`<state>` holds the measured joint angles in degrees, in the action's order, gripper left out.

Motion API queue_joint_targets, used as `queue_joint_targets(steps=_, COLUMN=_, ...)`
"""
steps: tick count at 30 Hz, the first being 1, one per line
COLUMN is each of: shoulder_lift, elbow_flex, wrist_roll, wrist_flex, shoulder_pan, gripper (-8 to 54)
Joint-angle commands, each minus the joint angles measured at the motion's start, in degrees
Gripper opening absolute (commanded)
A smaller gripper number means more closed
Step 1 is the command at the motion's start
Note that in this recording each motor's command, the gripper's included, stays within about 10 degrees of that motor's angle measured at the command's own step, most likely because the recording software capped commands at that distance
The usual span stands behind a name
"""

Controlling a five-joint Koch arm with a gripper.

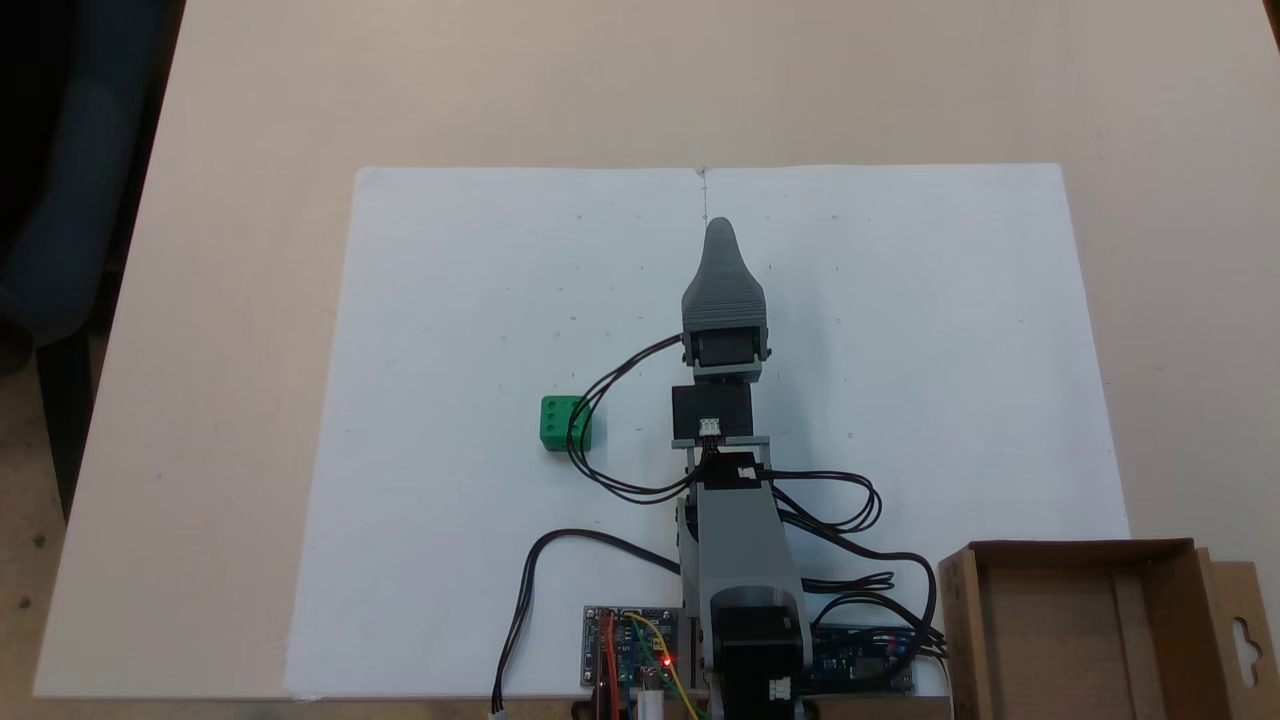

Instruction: Grasp a green dice and put it in the bin.

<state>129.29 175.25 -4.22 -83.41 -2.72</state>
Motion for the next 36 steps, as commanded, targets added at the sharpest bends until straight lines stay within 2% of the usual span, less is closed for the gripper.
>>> queue_joint_targets(steps=1, shoulder_lift=6.33, elbow_flex=-1.49, wrist_roll=0.44, wrist_flex=5.89, shoulder_pan=-0.26, gripper=43.9)
queue_joint_targets(steps=13, shoulder_lift=6.68, elbow_flex=-27.33, wrist_roll=5.45, wrist_flex=53.07, shoulder_pan=0.0, gripper=43.1)
queue_joint_targets(steps=22, shoulder_lift=6.5, elbow_flex=-54.32, wrist_roll=15.21, wrist_flex=90.51, shoulder_pan=-5.98, gripper=43.2)
queue_joint_targets(steps=30, shoulder_lift=5.45, elbow_flex=-54.84, wrist_roll=25.66, wrist_flex=115.91, shoulder_pan=-17.14, gripper=43.9)
queue_joint_targets(steps=34, shoulder_lift=0.09, elbow_flex=-57.39, wrist_roll=26.37, wrist_flex=128.39, shoulder_pan=-23.38, gripper=43.3)
queue_joint_targets(steps=36, shoulder_lift=-0.7, elbow_flex=-59.59, wrist_roll=30.5, wrist_flex=133.75, shoulder_pan=-26.37, gripper=43.2)
